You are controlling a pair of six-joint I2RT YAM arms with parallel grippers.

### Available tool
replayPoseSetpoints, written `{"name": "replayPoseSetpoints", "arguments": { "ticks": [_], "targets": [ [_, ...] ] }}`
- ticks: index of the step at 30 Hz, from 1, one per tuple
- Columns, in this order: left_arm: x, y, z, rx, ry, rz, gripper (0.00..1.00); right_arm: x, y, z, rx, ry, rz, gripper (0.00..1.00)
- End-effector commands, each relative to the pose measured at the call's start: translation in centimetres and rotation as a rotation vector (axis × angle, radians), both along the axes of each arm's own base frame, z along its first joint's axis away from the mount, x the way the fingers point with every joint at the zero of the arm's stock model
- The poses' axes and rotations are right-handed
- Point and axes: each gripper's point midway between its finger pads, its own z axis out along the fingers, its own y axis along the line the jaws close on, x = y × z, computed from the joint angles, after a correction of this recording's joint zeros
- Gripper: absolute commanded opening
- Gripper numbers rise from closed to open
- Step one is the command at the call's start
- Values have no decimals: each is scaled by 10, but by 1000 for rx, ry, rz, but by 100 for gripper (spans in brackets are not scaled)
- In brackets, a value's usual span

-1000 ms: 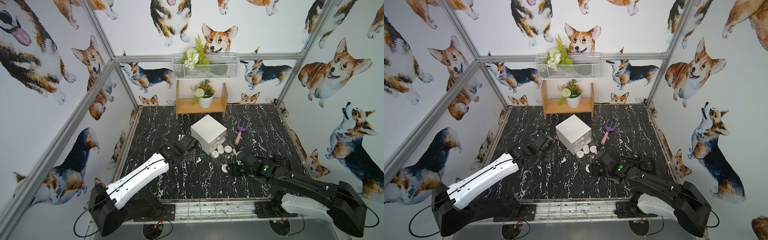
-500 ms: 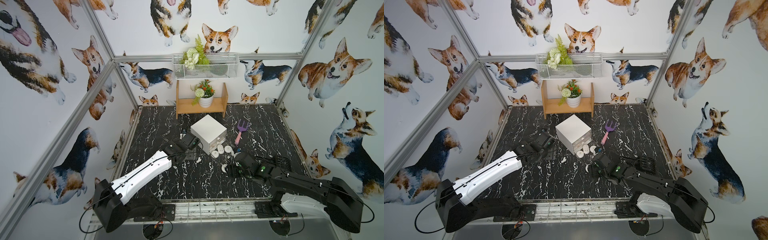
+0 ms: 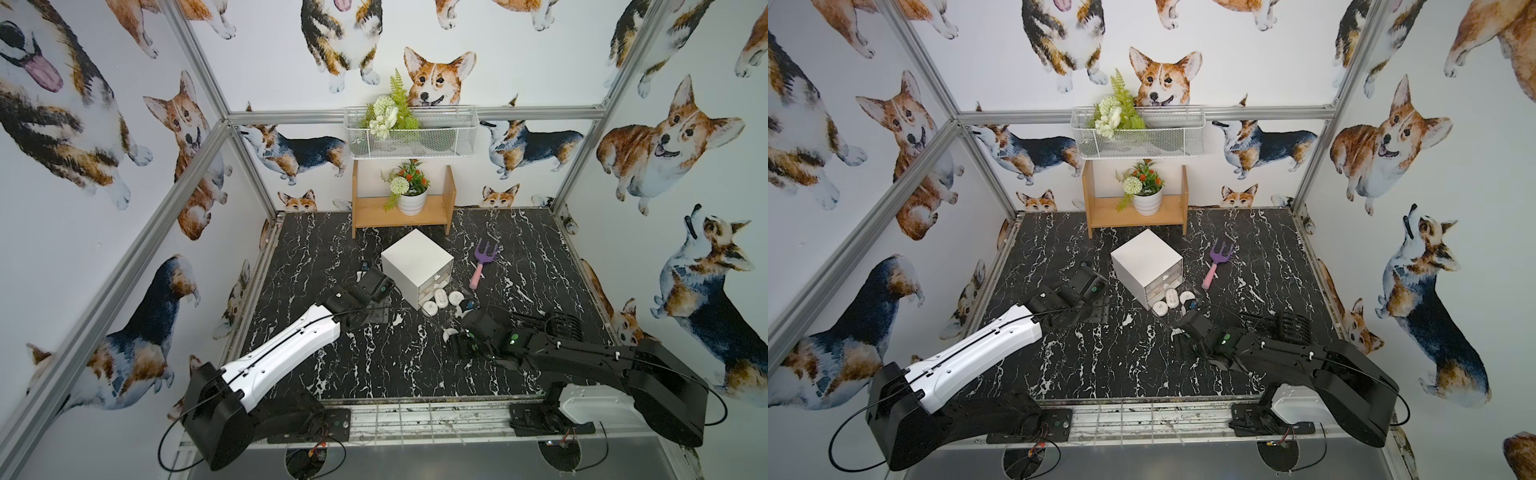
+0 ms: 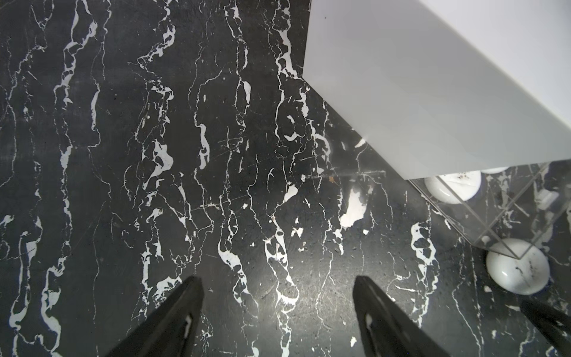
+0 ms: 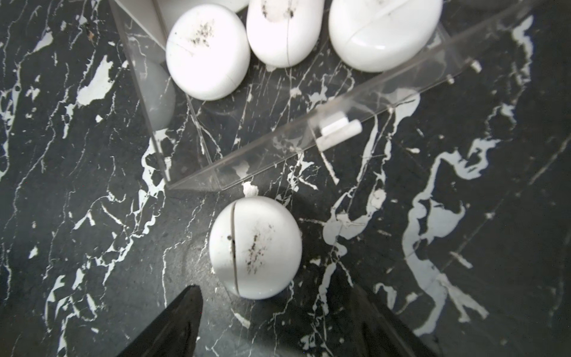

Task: Put the bluetooth earphones in the drawer according to color
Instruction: Pick up the Bluetooth earphone from the center of the board.

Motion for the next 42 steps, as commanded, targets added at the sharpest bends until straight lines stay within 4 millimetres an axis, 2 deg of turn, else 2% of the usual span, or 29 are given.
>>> {"name": "replayPoseSetpoints", "arguments": {
  "ticks": [1,12,20,23,32,38,42],
  "targets": [
    [2,2,0,-5,-5,-7,82,6,3,0,-15,-31,6,82],
    [6,3,-3,-11,5,-9,82,12,18,-5,-99,-56,51,83],
    [5,8,-2,-7,7,0,82,16,16,-15,-164,-42,44,82],
    [4,9,-4,-10,11,5,82,15,16,-18,-176,-34,50,77],
    [3,10,-4,-16,10,2,82,7,16,-30,-183,9,65,70],
    [2,12,-4,-17,9,5,82,1,13,-21,-172,22,70,56],
    [1,14,-5,-19,9,8,82,-9,13,-9,-164,41,100,51]
  ]
}}
